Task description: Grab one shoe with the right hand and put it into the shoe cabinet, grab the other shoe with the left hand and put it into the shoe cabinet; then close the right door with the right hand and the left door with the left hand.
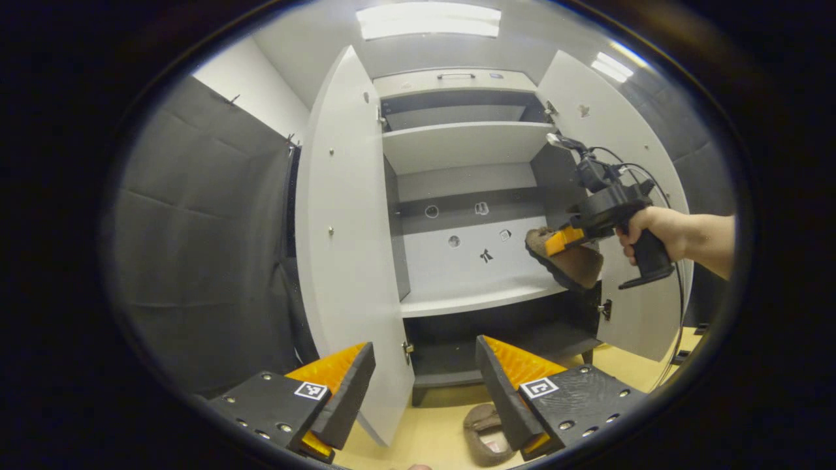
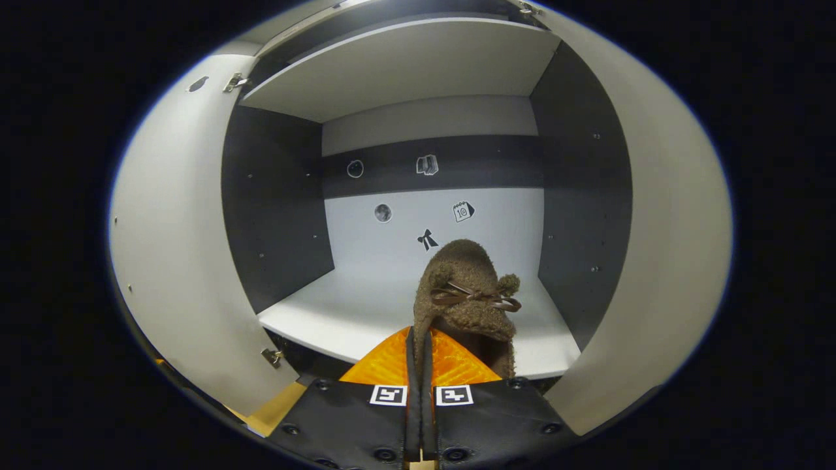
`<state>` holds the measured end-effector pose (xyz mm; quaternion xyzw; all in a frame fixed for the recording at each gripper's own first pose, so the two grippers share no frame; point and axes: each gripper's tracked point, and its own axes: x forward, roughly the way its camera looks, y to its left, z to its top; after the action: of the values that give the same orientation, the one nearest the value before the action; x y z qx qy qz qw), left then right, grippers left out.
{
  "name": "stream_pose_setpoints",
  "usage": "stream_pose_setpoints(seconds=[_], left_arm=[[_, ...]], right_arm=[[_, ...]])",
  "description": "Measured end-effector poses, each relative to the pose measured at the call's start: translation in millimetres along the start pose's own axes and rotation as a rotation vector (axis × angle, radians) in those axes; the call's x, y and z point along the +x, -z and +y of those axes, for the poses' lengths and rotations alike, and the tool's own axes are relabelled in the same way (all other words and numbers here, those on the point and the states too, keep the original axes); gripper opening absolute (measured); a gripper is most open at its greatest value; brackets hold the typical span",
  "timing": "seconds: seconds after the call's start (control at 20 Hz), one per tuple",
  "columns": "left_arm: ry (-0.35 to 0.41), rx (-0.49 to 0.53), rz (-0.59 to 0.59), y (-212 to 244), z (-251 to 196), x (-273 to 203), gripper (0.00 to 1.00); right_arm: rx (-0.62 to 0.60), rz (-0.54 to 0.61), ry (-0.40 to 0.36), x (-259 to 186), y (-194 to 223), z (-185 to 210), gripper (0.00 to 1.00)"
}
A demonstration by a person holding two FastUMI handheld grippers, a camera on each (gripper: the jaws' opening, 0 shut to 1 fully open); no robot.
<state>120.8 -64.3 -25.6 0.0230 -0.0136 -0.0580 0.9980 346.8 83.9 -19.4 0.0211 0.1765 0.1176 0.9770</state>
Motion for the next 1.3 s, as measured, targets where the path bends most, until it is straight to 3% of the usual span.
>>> stream_pose_setpoints(seconds=[0.35, 0.55, 0.7, 0.75, 0.8, 0.85, 0.95, 1.05, 1.2, 1.25, 1.3], left_arm=[[-0.033, -0.006, 0.025, 9, 6, 3, 0.97], [-0.048, 0.003, 0.034, 13, 10, 3, 0.97], [-0.049, -0.002, 0.045, 17, 12, 2, 0.97], [-0.049, -0.005, 0.048, 18, 12, 3, 0.97], [-0.045, -0.009, 0.053, 20, 12, 3, 0.97], [-0.04, -0.014, 0.057, 22, 10, 4, 0.97], [-0.028, -0.018, 0.061, 24, 7, 6, 0.98], [-0.011, -0.017, 0.07, 30, 3, 7, 0.97], [0.026, -0.029, 0.101, 44, -3, 10, 0.98], [0.04, -0.033, 0.113, 49, -6, 12, 0.9], [0.055, -0.036, 0.125, 54, -9, 13, 0.9]], right_arm=[[-0.022, 0.042, 0.032, 61, -14, -14, 0.02], [-0.015, 0.061, 0.048, 72, -12, -16, 0.02], [-0.006, 0.068, 0.024, 77, -13, -10, 0.1], [-0.006, 0.055, 0.017, 77, -17, -9, 0.23], [-0.012, 0.039, 0.021, 77, -21, -8, 0.27], [-0.019, 0.02, 0.016, 70, -25, -7, 0.5], [-0.039, -0.036, 0.019, 55, -36, -5, 0.79], [-0.052, -0.103, 0.031, 37, -48, -4, 0.99], [-0.066, -0.182, 0.043, 5, -60, -1, 0.98], [-0.07, -0.202, 0.049, -5, -60, -2, 0.98], [-0.071, -0.223, 0.057, -16, -61, -2, 0.98]])
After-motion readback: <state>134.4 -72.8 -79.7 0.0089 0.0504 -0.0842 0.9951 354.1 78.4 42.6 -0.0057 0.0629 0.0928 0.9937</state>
